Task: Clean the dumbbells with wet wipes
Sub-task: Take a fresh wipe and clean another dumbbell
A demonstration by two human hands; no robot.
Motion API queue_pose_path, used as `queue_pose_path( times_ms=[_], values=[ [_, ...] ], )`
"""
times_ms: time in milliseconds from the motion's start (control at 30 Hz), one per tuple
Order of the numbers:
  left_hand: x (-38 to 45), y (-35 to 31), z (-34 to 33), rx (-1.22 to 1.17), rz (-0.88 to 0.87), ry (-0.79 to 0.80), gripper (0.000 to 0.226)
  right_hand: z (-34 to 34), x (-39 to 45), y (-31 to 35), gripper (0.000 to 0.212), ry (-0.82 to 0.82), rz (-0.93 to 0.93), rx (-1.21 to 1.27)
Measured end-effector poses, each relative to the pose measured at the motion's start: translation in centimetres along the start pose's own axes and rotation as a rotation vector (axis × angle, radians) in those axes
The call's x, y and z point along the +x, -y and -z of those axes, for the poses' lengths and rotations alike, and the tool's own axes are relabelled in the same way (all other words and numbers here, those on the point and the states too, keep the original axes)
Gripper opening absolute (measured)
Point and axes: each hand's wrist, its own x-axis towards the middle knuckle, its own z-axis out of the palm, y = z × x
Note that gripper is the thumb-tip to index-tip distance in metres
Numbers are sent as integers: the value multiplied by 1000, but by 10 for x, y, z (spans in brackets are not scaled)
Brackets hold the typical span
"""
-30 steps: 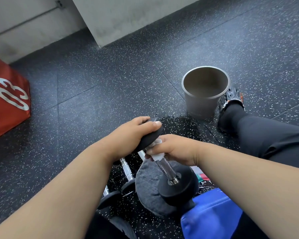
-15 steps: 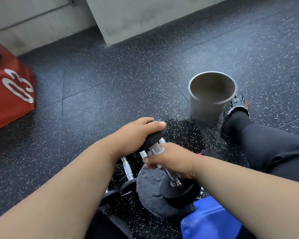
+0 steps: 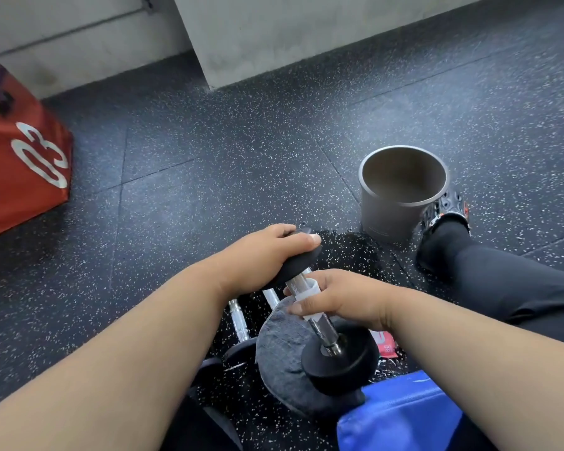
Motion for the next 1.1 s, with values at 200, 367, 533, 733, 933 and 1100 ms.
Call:
queue_pose_path(
  times_ms=[200, 367, 533, 733, 933, 1100],
  values=[
    [-2, 2, 1, -14, 13, 4, 69, 4, -7, -3, 59, 52, -59, -77],
    [-1, 5, 2, -14, 13, 5, 56, 11, -13, -2, 56, 64, -77, -261],
    [-2, 6, 3, -9, 20, 0, 54, 12, -19, 4, 48, 47, -81, -419],
    [-1, 5, 3, 2, 26, 5, 48, -8, -15, -4, 54, -38, -103, -432],
    [2, 4, 0, -53, 31, 17, 26, -24, -8, -4, 57, -144, -84, -388],
    [3, 5, -1, -51, 16, -1, 45, -23, -1, -8, 42, -145, -115, -388]
  ],
)
